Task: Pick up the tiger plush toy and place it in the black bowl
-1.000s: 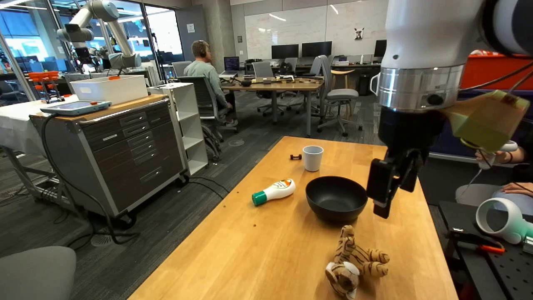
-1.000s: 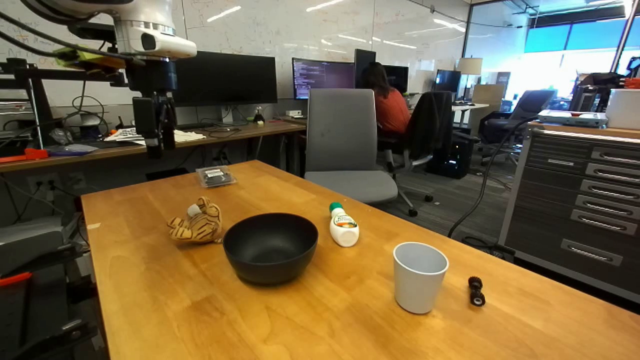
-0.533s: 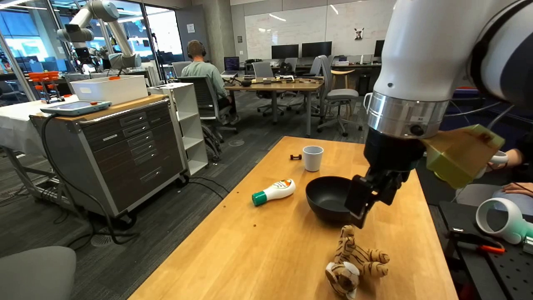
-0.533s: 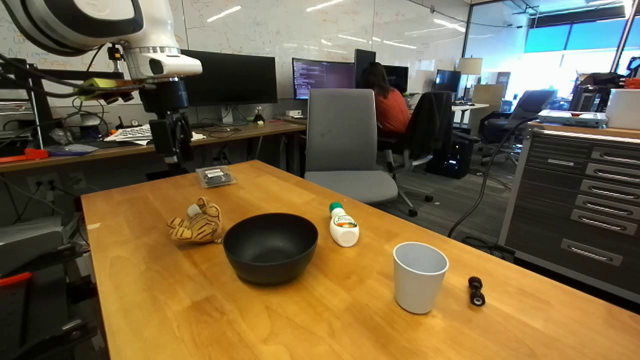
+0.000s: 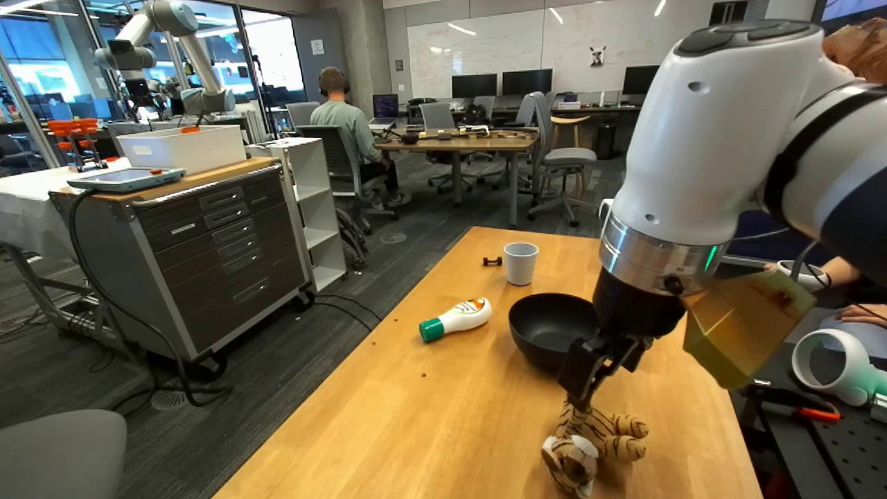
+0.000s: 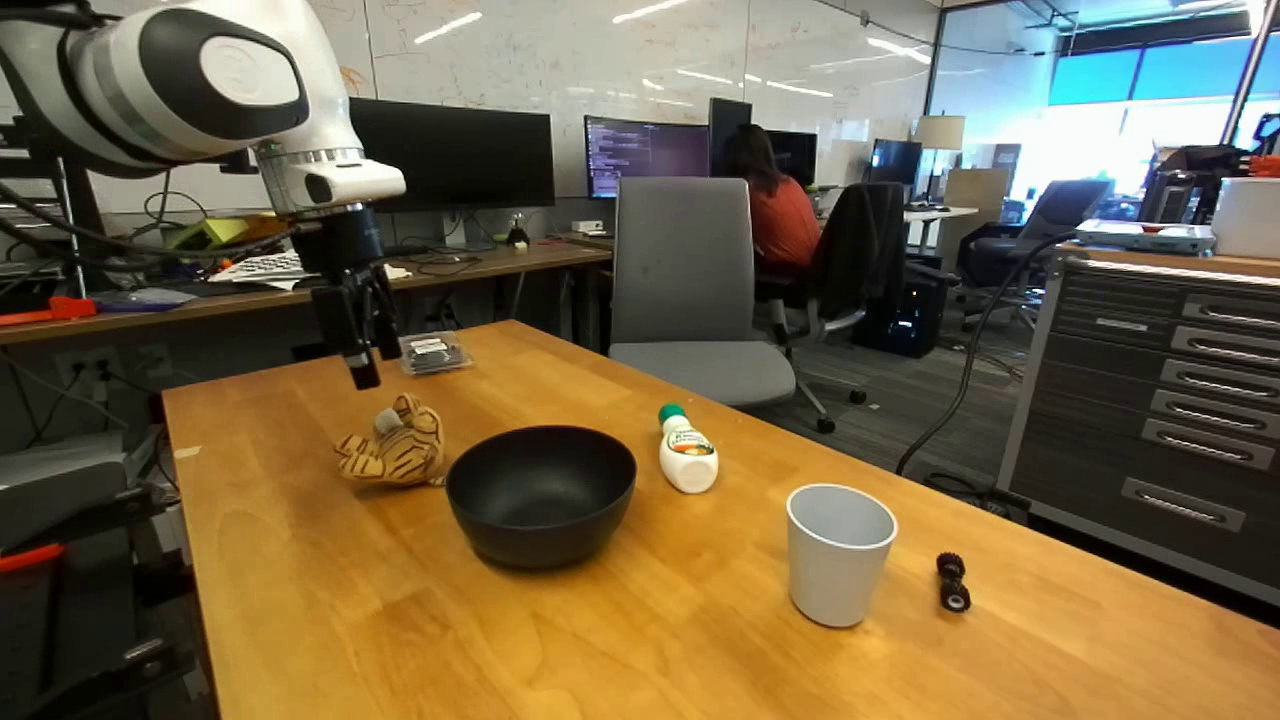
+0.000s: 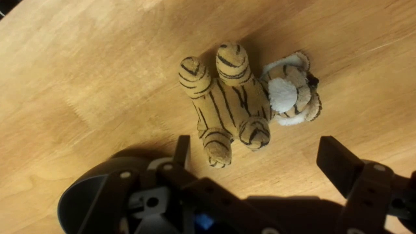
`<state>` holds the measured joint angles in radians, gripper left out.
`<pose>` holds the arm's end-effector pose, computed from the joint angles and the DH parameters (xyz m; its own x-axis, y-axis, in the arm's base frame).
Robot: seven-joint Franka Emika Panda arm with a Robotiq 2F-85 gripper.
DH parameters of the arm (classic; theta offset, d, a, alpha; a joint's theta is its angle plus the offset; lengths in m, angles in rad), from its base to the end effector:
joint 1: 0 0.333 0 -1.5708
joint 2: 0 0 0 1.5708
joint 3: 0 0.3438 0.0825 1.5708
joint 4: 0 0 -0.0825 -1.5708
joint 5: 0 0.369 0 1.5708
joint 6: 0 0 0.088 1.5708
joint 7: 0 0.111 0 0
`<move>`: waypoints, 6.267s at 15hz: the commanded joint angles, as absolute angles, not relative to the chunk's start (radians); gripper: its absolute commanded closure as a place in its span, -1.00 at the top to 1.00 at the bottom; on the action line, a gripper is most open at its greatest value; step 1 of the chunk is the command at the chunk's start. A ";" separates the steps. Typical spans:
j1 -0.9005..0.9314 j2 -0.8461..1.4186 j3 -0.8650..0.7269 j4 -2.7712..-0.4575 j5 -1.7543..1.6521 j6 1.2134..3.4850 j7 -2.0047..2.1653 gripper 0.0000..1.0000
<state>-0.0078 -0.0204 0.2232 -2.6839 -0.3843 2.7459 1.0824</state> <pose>0.4002 0.1021 0.2838 0.8568 -0.4836 0.1790 -0.4974 -0.8666 0.0393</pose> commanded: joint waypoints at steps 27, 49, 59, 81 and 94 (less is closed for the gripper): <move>0.061 0.118 0.165 -2.550 -0.298 2.642 1.143 -0.80; -0.090 -0.027 -0.008 -2.344 -0.259 2.421 1.139 -0.81; -0.075 0.100 -0.075 -2.294 -0.331 2.430 1.269 -0.81; -0.011 0.119 -0.090 -2.299 -0.303 2.416 1.263 1.00; 0.029 -0.183 0.020 -2.356 0.053 2.082 0.554 1.00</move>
<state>0.0249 -0.1059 0.0180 -2.3398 -0.0123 2.1847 0.7146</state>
